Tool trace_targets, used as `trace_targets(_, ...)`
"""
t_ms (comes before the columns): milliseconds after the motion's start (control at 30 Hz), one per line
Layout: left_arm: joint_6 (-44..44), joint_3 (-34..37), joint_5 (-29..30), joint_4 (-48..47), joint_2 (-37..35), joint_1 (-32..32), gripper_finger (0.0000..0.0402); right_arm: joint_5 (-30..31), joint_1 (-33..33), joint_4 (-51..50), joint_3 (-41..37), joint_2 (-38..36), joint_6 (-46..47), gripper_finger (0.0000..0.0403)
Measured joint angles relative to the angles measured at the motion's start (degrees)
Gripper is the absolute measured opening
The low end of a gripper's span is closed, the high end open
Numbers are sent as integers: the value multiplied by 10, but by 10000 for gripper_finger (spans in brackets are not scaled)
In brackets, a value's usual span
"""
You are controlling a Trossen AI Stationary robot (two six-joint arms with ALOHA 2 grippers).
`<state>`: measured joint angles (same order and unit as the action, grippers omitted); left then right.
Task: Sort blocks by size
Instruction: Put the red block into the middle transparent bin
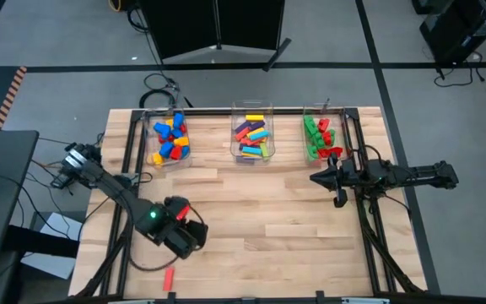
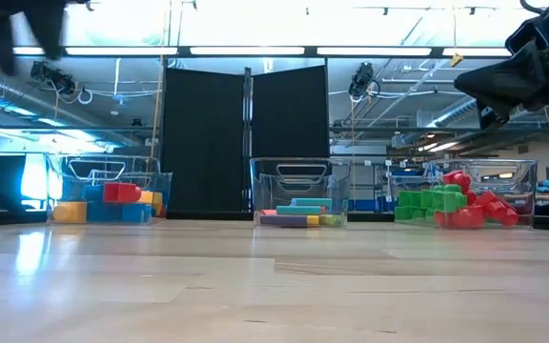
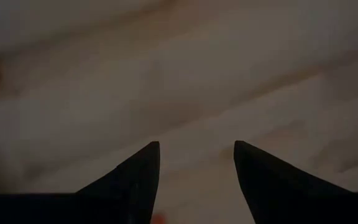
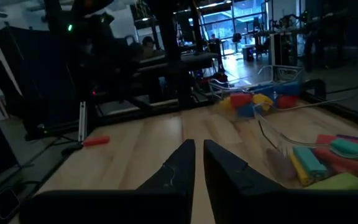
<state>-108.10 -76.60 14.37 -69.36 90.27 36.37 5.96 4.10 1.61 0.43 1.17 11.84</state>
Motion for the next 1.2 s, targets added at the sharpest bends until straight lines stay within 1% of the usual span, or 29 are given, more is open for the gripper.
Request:
trace_targets(100, -40, 0, -61, 11, 32, 15, 213, 0, 0, 0, 0, 0, 0, 48)
trace_targets(167, -71, 0, -86, 28, 53, 28, 213, 0, 0, 0, 0, 0, 0, 47)
trace_targets(367, -128, 0, -126, 113, 105, 72, 213, 0, 0, 0, 1, 0, 0, 43)
trace_targets(500, -196, 0, -169, 132, 140, 108, 213, 0, 0, 0, 1, 0, 0, 44)
trace_targets(633, -256, 0, -180, 142, 161, 137, 213, 0, 0, 0, 1, 0, 0, 47)
trace_targets(767, -257, 0, -210, 159, 181, 147, 213, 0, 0, 0, 1, 0, 0, 47)
trace_targets(900, -258, 0, -220, 158, 206, 155, 213, 0, 0, 0, 1, 0, 0, 44)
trace_targets(1067, -259, -1, -247, 162, 239, 160, 213, 0, 0, 0, 1, 0, 0, 44)
trace_targets(1200, -259, -3, -244, 169, 255, 162, 211, 0, 0, 0, 1, 0, 0, 48)
